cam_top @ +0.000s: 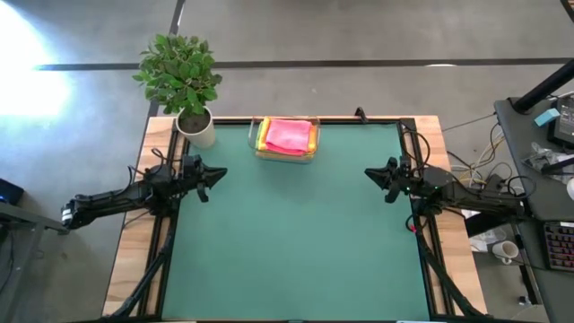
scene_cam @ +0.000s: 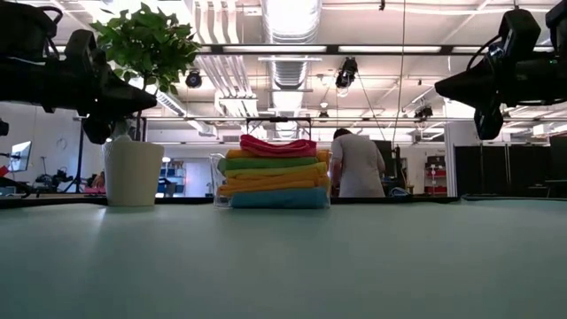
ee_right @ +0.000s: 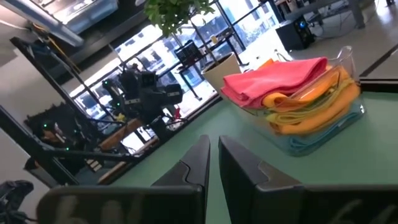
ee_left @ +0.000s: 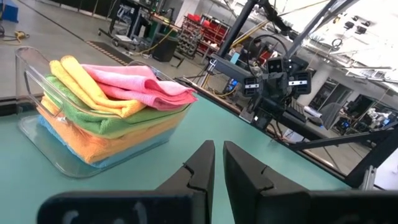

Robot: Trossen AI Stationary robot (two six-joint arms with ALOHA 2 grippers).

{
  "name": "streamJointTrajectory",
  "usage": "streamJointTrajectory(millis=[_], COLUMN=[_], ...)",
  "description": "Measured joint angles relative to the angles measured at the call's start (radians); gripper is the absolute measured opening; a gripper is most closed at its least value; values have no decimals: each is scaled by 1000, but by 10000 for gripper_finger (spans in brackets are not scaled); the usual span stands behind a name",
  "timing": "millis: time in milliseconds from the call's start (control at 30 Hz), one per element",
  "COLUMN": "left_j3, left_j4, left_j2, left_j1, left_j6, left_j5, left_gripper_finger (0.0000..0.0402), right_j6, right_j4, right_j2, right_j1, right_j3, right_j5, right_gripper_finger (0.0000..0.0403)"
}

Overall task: Fold microfiber towels
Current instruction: Return to Home Position

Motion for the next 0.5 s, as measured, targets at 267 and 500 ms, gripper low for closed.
streamJointTrajectory(millis=[267,500], left_j3=[0,0], left_j4=[0,-1], left_j2=[7,11], left_j1=[0,0], left_j6=[0,0], left_j5=[0,0], left_gripper_finger=[19,19], right_j6=[0,0], right_j4=[2,2], right_j2=[0,0], right_j1=[0,0], right_j3=[0,0], right_j5=[0,0], right_gripper_finger=[27,27])
